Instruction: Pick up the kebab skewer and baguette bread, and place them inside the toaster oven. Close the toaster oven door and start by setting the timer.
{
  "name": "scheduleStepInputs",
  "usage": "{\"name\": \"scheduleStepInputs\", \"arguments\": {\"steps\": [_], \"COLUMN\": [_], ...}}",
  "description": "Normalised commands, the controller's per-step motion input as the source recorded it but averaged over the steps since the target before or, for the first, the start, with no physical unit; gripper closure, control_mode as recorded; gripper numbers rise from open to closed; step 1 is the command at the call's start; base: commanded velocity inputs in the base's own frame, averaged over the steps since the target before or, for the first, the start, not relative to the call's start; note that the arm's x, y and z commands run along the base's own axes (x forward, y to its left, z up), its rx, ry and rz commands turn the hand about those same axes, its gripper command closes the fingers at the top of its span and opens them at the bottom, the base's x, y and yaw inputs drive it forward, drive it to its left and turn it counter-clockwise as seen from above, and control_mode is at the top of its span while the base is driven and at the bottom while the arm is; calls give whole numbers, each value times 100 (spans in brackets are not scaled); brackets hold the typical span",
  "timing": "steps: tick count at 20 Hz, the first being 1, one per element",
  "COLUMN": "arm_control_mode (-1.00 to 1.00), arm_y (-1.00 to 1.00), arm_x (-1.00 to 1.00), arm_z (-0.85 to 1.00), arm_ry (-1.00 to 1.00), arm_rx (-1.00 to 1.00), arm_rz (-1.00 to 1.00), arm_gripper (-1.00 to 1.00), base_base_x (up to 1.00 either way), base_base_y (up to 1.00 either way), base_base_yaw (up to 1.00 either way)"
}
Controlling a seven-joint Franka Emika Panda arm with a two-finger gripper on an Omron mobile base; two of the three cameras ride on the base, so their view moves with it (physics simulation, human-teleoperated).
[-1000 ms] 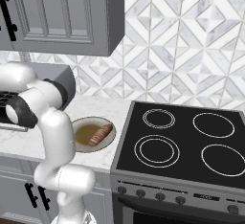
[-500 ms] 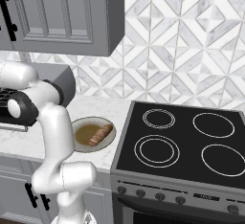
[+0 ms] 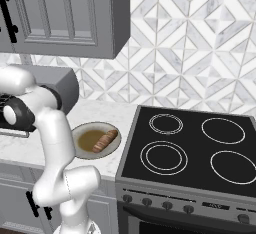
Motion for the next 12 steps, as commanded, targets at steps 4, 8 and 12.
{"name": "scheduleStepInputs", "arguments": {"steps": [4,8,12], "arm_control_mode": [-100,-100,-100], "arm_y": [-29,-13,0], "arm_x": [19,28,20], "arm_z": [-32,-22,-19], "arm_ry": [0,0,0], "arm_rx": [11,14,18], "arm_rz": [0,-1,-5], "arm_gripper": [100,100,100], "base_base_x": [0,0,0], "base_base_y": [0,0,0], "base_base_yaw": [0,0,0]}}
